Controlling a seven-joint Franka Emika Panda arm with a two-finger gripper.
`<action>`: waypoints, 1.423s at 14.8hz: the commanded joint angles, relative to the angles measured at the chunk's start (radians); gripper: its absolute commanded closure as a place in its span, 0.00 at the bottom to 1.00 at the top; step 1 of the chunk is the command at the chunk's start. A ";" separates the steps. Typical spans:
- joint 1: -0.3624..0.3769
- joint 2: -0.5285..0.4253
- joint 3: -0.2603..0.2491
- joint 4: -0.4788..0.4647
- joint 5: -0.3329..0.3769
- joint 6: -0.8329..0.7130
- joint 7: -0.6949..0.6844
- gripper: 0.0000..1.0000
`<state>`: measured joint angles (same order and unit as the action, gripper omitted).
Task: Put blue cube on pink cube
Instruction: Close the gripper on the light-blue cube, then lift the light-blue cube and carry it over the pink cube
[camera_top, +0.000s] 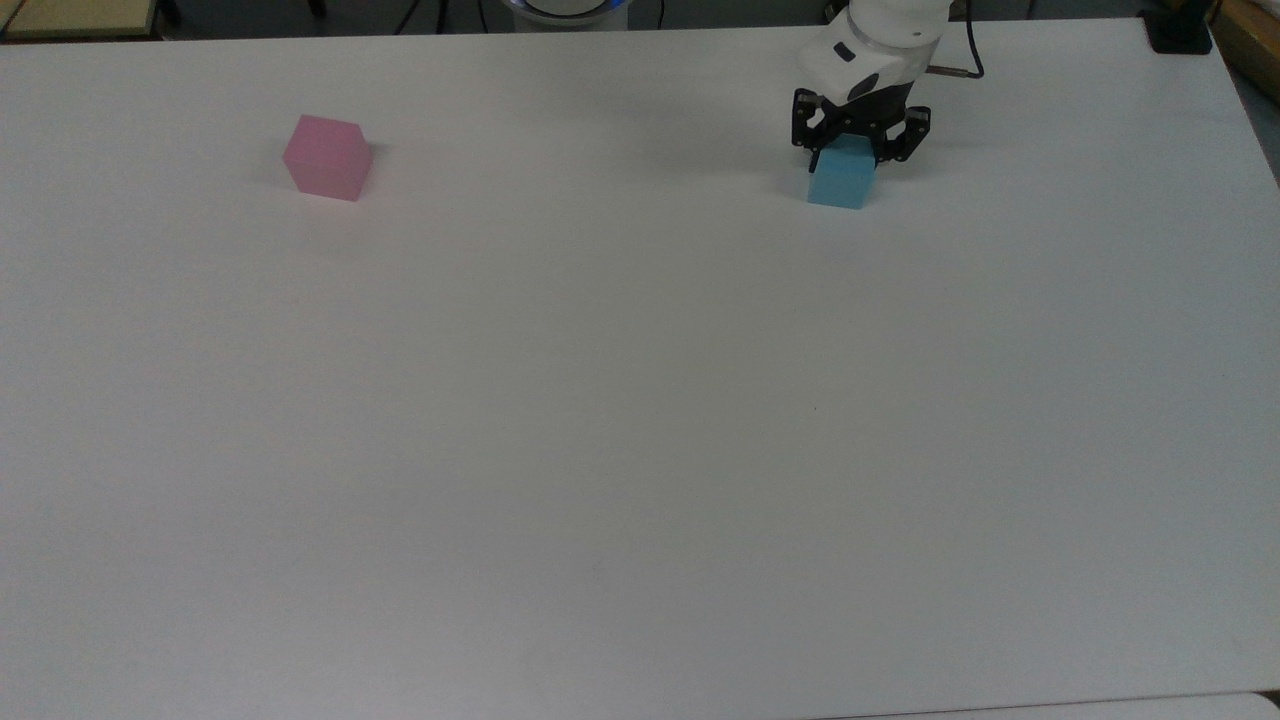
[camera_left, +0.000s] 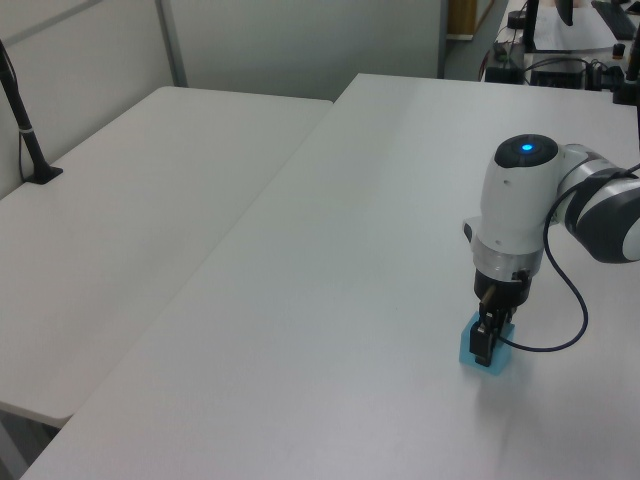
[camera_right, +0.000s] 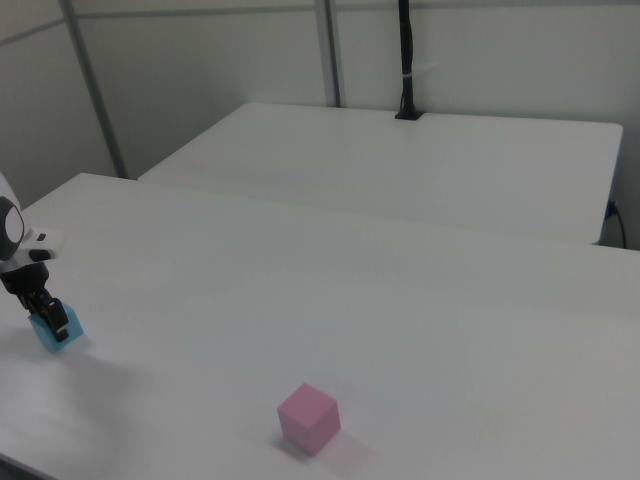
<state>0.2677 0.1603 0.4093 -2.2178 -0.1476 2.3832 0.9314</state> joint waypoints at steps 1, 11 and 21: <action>0.001 -0.025 -0.006 -0.014 -0.026 0.022 0.012 0.82; -0.038 -0.103 -0.012 0.221 -0.004 -0.333 -0.143 0.82; -0.122 -0.228 -0.098 0.409 0.102 -0.613 -0.390 0.81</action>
<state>0.1710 -0.0389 0.3849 -1.8023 -0.0719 1.8061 0.6532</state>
